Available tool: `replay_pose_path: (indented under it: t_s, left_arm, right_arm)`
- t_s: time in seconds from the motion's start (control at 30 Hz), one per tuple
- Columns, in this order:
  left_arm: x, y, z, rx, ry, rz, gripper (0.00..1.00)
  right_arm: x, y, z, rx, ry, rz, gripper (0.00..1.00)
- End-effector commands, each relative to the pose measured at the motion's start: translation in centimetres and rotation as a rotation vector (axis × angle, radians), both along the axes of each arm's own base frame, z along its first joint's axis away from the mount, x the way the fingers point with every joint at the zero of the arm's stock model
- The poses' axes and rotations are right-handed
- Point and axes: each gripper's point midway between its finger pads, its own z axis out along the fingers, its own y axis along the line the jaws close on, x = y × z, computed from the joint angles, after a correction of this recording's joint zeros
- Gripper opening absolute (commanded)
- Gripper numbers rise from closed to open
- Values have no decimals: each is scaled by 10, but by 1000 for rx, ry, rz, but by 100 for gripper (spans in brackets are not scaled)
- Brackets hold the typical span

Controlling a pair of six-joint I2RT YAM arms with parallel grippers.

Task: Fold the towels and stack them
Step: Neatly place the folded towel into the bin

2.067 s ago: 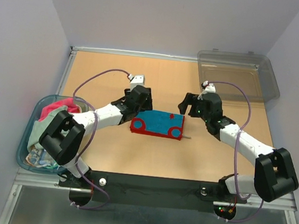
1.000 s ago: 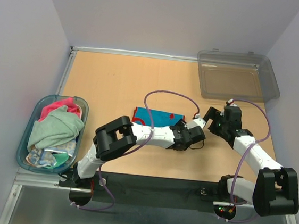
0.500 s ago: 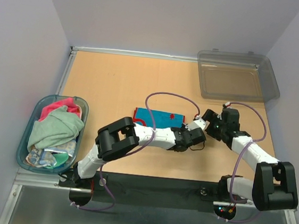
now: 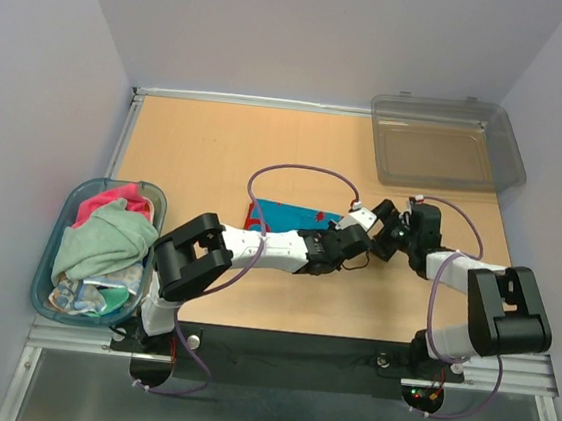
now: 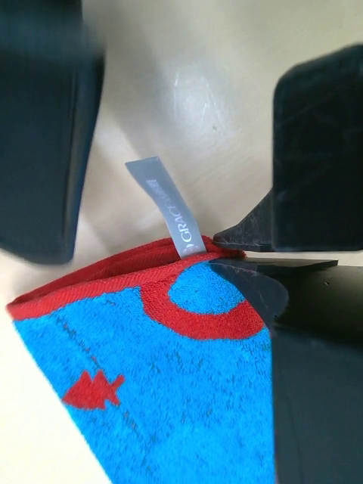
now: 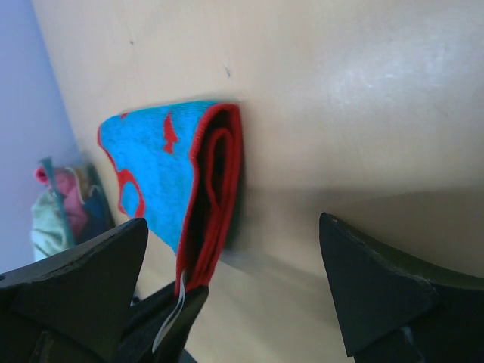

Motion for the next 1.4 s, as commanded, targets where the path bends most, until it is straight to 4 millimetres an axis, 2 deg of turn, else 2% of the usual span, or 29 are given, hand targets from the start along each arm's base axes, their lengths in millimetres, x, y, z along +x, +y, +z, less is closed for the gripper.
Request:
replay_pose_path:
  t_s: [0.0,0.33,0.47,0.57,0.67,0.7,0.73,0.77,0.87,0.9,0.93,0.97,1.0,1.03,1.07,1.1,1.13,1.17,1.2,1.23,1.27,1.3,1.33,1.37]
  left_arm:
    - [2,-11,36,-100,-44,-11,0]
    - [5,-14,40,-132,-38,9,1]
    - [7,-19,41,-151,-35,22,1]
    - [9,-23,39,-152,-33,25,1]
    - [10,-27,34,-147,-22,30,4]
    - [9,-29,34,-148,-15,22,4]
    - [8,-30,32,-150,-9,18,6]
    - [7,-32,32,-159,4,19,11]
    - [3,-32,34,-174,19,23,22]
    - [4,-31,35,-181,21,29,34]
    - [3,-30,35,-186,26,36,40]
    - [2,-29,42,-201,24,38,46]
    - [1,-26,42,-205,27,45,55]
    - [0,-25,52,-228,21,47,59]
    - [-1,-23,57,-240,24,44,71]
    - [-1,-19,61,-247,23,48,78]
    - [4,-9,59,-246,30,68,84]
    - [5,-1,72,-274,34,84,88]
    - [13,15,68,-271,52,110,92]
    - [16,24,73,-284,52,126,95]
    - [19,35,93,-325,36,137,96]
    - [20,48,92,-325,47,144,96]
    - [32,69,113,-367,24,182,96]
    - [37,83,119,-373,17,188,96]
  right_arm:
    - [10,24,14,133,-29,20,100]
    - [13,59,-17,176,84,38,99]
    - [7,70,-24,186,117,63,94]
    - [6,72,-27,181,119,69,86]
    - [7,73,-25,174,104,81,72]
    - [7,73,-25,167,94,90,63]
    - [10,74,-23,164,85,94,59]
    - [10,73,-25,153,87,105,42]
    - [15,75,-22,135,74,125,15]
    - [17,75,-22,119,59,138,3]
    - [15,75,-25,103,72,146,1]
    - [23,76,-19,92,52,152,1]
    - [21,72,-24,49,62,171,1]
    - [24,71,-23,24,55,180,1]
    - [37,67,-17,-33,-1,194,1]
    - [41,66,-13,-37,3,186,1]
    - [41,61,-14,-82,-8,212,1]
    - [47,57,-11,-101,-19,215,1]
    - [64,50,0,-145,-78,219,1]
    - [65,45,-3,-180,-61,226,1]
    - [73,43,1,-212,-83,238,1]
    - [91,40,14,-274,-152,253,1]
    - [93,36,10,-313,-126,269,1]
    - [100,32,13,-353,-134,277,1]
